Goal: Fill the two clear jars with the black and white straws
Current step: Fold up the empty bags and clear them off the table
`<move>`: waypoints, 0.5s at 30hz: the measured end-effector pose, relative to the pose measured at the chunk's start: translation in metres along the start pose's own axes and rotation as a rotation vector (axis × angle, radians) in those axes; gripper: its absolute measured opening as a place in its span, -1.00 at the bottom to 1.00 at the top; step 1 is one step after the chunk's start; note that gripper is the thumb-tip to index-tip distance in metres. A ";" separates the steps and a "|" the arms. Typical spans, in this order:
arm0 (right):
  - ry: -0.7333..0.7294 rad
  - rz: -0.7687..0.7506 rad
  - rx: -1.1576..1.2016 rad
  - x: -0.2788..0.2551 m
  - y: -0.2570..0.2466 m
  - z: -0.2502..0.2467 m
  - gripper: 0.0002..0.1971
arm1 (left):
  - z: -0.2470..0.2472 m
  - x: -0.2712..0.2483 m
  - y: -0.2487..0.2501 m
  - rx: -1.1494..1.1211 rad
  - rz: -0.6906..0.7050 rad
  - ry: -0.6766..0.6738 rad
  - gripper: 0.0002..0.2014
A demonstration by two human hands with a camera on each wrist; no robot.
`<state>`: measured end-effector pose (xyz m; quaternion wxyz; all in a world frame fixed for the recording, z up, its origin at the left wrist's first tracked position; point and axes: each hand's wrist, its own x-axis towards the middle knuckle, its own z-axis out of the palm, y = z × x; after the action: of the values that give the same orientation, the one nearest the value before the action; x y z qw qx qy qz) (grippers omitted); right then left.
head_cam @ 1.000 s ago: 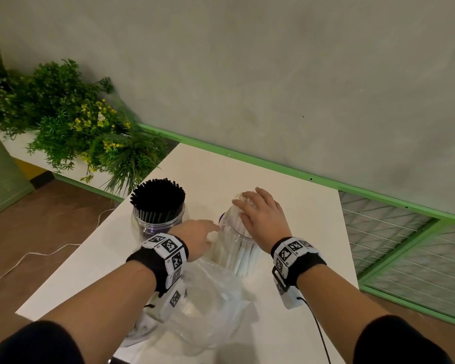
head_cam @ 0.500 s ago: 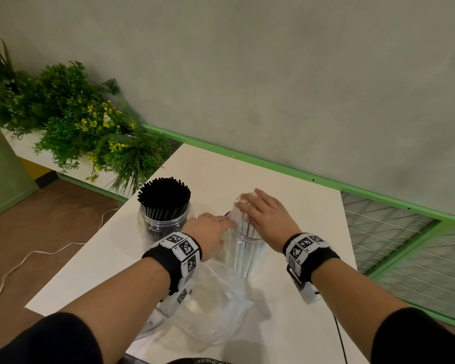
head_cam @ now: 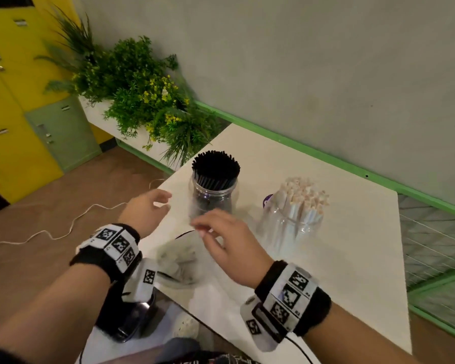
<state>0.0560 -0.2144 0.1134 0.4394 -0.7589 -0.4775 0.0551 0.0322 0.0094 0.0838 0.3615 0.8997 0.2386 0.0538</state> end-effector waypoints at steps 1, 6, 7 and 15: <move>-0.087 0.020 0.030 0.001 -0.007 0.019 -0.73 | 0.007 -0.003 -0.020 0.040 -0.073 -0.037 -0.68; -0.464 0.243 -0.090 0.001 0.007 0.093 -0.61 | 0.050 -0.019 -0.076 0.160 -0.282 -0.370 -0.30; -0.480 0.298 -0.135 0.001 0.014 0.101 -0.63 | 0.059 -0.021 -0.081 0.174 -0.288 -0.396 -0.22; -0.423 0.621 -0.375 -0.009 0.063 0.092 -0.60 | 0.073 -0.015 -0.098 0.405 -0.195 -0.471 -0.61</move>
<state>0.0472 -0.1750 0.0091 0.1484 -0.9056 -0.3074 0.2518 0.0002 0.0180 -0.0344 0.2241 0.9139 0.2395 -0.2393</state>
